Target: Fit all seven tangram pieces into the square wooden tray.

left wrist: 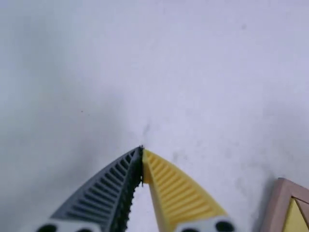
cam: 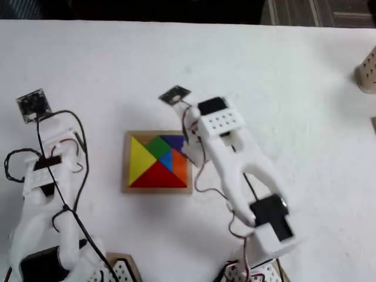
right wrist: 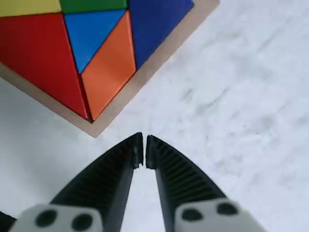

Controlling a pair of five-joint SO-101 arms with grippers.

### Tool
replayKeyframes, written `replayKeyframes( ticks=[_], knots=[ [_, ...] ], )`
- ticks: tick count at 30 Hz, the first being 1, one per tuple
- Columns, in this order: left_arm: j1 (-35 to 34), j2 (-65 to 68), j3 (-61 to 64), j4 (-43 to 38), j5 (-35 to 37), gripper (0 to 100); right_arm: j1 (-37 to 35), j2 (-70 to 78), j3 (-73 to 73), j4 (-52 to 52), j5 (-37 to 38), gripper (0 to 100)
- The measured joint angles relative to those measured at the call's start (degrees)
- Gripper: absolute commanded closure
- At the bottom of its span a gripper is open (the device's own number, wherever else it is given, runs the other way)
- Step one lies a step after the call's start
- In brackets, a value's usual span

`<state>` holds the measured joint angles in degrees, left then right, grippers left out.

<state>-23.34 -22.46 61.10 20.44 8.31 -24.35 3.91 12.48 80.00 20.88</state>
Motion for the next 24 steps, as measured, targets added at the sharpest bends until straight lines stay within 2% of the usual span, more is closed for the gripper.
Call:
replayKeyframes(
  ticks=[3, 12, 20, 24],
  knots=[
    [1.32, 0.00, 0.00, 0.00, -0.35, 98, 2.55, -8.09, 7.38, -4.57, -2.02, 98.2],
    [5.36, -1.93, 3.34, 1.58, -9.32, 98, 9.05, -27.69, 32.70, -18.55, -5.45, 98.0],
    [10.99, -23.12, 18.90, 3.69, -13.63, 98, 14.24, -34.02, 42.55, -22.51, -5.45, 98.0],
    [10.55, -35.16, 26.64, 4.48, -14.07, 98, 15.21, -35.69, 44.92, -22.59, -5.45, 98.0]
  ],
)
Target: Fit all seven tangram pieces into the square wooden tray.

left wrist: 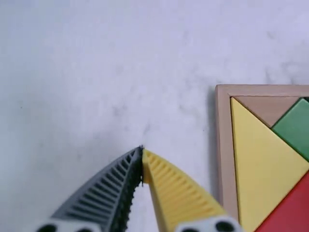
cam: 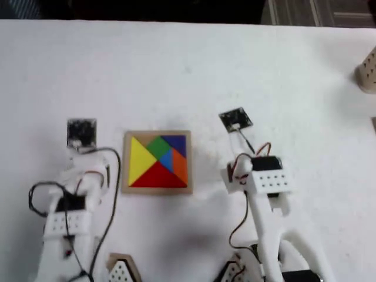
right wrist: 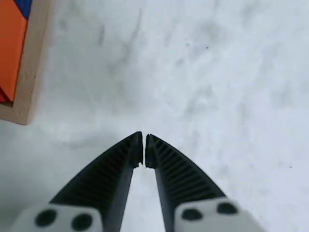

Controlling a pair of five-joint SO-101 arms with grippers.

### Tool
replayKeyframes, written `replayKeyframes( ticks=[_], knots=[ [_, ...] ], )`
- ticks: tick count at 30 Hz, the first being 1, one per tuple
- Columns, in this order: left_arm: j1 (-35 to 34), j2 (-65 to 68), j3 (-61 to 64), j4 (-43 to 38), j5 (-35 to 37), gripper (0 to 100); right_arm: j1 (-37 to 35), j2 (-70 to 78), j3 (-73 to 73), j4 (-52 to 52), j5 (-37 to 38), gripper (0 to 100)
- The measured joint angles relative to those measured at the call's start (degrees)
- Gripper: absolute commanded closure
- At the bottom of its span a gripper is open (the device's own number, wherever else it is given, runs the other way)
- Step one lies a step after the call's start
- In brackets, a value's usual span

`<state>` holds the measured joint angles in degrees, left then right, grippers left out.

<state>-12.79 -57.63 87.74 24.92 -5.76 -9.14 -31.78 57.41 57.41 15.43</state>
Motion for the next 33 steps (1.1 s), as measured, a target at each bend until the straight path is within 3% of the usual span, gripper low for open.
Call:
replayKeyframes(
  ticks=[8, 18, 24, 33],
  knots=[
    [-2.73, -22.33, 6.33, 14.42, 0.00, 98, 2.81, -7.65, 6.24, -0.09, 0.00, 98.0],
    [-2.73, -45.71, 9.58, 34.29, 0.00, 98, 5.01, -29.45, 24.26, -5.71, 0.00, 98.1],
    [-2.73, -45.98, 9.58, 36.04, 0.00, 98, 7.21, -47.38, 33.85, -4.22, 0.00, 98.1],
    [-2.73, -45.98, 9.58, 38.15, 0.00, 98, 8.79, -70.24, 37.98, 10.11, 0.00, 98.1]
  ],
)
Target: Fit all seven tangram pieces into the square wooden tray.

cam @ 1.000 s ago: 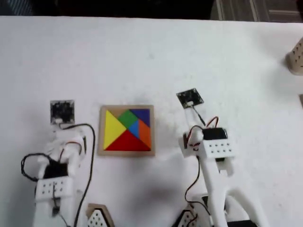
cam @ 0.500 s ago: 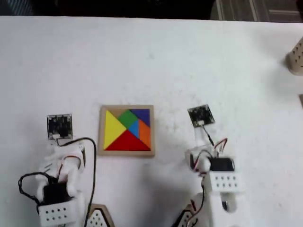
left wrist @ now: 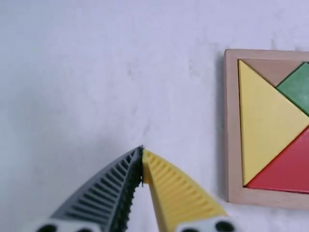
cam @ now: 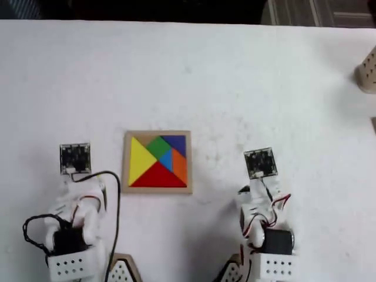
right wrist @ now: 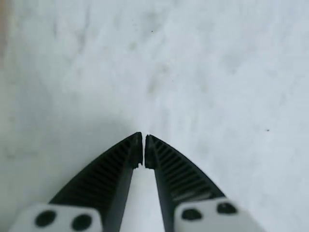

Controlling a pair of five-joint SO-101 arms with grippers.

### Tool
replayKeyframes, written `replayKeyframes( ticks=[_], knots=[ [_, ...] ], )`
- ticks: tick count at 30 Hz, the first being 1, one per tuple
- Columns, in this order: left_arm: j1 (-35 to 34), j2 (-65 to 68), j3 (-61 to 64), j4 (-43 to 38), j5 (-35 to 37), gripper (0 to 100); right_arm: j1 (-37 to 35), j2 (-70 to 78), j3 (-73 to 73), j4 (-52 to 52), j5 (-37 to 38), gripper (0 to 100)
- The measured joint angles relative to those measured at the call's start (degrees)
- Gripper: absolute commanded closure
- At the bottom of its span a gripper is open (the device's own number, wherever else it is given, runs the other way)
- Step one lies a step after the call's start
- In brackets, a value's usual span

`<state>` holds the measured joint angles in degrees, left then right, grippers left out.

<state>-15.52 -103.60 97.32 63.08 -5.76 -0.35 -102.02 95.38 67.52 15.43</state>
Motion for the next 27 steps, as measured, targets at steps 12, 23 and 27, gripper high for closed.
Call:
replayKeyframes(
  ticks=[12, 23, 27],
  knots=[
    [-0.44, 0.00, 0.00, 10.29, 0.00, 98, -0.09, -0.18, 0.97, 4.57, 0.00, 98.1],
    [-0.44, 0.00, 0.00, 10.29, 0.00, 98, -0.09, -0.35, 0.97, 4.66, 0.00, 98.1],
    [-0.44, 0.00, 0.00, 10.29, 0.00, 98, -0.09, -0.35, 0.97, 4.66, 0.00, 98.1]
  ],
)
